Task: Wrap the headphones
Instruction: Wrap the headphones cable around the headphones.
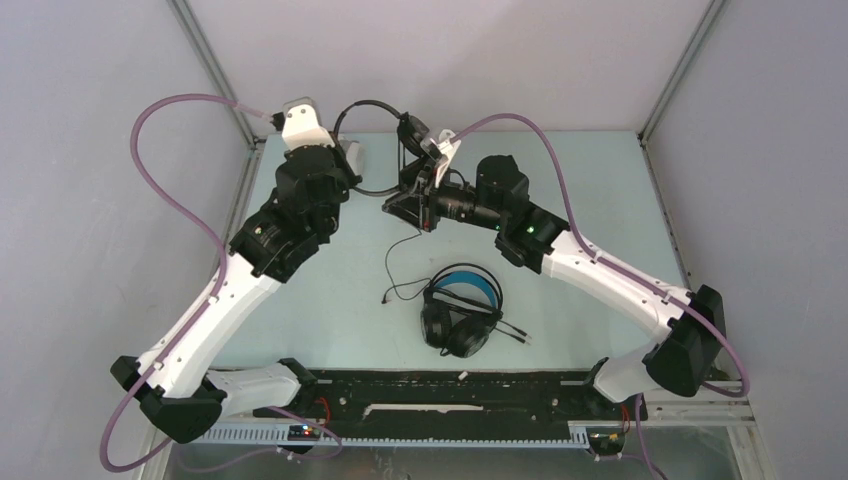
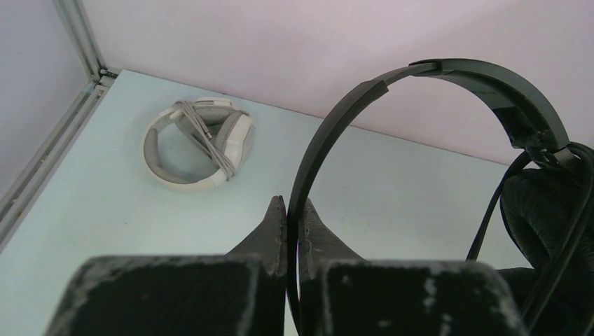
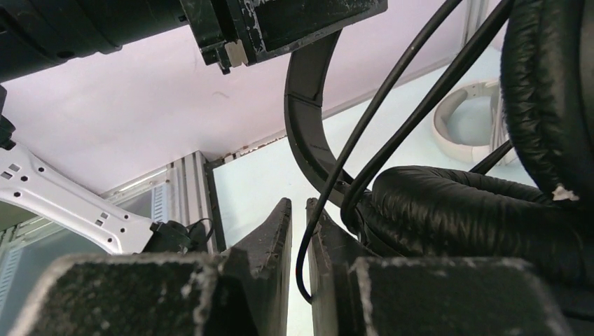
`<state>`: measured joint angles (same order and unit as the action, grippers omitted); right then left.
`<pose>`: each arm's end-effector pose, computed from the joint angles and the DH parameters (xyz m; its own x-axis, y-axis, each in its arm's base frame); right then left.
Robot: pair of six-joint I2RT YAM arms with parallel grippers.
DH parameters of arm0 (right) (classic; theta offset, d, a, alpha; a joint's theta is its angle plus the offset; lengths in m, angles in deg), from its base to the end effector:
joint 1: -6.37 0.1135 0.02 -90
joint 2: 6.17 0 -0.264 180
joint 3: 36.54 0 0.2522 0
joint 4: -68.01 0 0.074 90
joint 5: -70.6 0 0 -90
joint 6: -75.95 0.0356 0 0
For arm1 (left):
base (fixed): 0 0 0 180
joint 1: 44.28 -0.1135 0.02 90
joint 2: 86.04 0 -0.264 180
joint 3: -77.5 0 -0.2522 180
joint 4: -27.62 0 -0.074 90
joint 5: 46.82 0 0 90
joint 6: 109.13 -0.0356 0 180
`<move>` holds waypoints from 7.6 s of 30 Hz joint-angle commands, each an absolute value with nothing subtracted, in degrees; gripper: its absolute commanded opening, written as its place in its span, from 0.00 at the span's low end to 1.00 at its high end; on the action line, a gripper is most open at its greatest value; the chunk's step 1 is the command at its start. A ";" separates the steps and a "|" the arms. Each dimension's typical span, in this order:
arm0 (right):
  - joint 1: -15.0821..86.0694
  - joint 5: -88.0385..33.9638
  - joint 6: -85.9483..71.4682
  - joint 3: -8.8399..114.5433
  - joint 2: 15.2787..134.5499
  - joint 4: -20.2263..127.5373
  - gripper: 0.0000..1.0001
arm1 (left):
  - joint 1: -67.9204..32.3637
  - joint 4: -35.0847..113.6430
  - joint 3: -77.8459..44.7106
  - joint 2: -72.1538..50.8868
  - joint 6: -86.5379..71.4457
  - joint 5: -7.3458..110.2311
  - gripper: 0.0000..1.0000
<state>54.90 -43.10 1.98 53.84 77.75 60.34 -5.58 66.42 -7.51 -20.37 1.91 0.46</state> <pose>0.2205 0.2711 0.4021 -0.2764 0.0691 -0.9586 -0.9113 0.2978 0.2842 0.1945 -0.1249 0.4611 -0.0974 -0.2599 -0.9607 -0.1048 0.9626 -0.2498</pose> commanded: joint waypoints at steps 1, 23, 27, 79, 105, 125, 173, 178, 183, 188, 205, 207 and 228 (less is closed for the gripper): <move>54.75 -41.01 -0.67 52.19 75.91 62.74 0.16 | -6.12 63.20 -2.82 -21.82 7.11 3.24 0.00; 55.25 -40.74 5.84 48.12 70.63 68.94 0.14 | -6.48 59.00 -6.44 -21.74 9.22 7.53 0.00; 55.24 -41.96 6.99 48.15 70.90 66.99 0.19 | -6.61 58.70 -6.58 -21.80 10.74 9.25 0.00; 56.10 -32.62 -9.80 40.24 66.99 77.20 0.35 | -7.08 49.71 -12.34 -27.31 24.42 20.23 0.00; 54.63 -42.53 -7.84 32.05 63.37 81.58 0.60 | -7.39 58.86 -8.88 -25.12 16.58 16.15 0.00; 57.12 -43.20 -5.08 28.33 77.89 106.98 0.59 | -7.39 58.96 -5.68 -24.01 19.41 21.73 0.00; 37.20 -64.76 8.82 26.04 63.08 79.55 0.00 | -17.18 71.69 -6.66 -23.39 -19.46 64.30 0.00; 35.39 -74.74 13.68 27.14 61.43 70.95 0.00 | -17.12 74.52 -10.47 -24.58 -33.80 69.58 0.00; 33.95 -81.77 16.77 28.20 60.26 61.68 0.00 | -17.12 78.28 -12.17 -24.21 -45.96 75.09 0.00; 33.26 -84.81 19.15 30.43 59.50 59.01 0.00 | -17.12 84.38 -9.35 -21.75 -54.34 77.98 0.00; 34.59 -88.57 31.75 30.39 59.28 68.15 0.04 | -17.12 76.22 -8.56 -19.07 -53.08 69.04 0.00; 35.31 -88.49 32.05 30.39 59.04 68.05 0.06 | -17.12 75.75 -8.84 -19.30 -53.55 67.30 0.00; 36.97 -85.46 49.37 30.45 61.39 85.98 0.02 | -17.12 76.83 -10.10 -19.68 -56.54 62.95 0.00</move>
<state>36.85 -85.81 44.45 27.78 60.92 77.39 -16.66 77.63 -10.63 -18.49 -54.68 65.18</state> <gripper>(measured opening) 0.012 0.022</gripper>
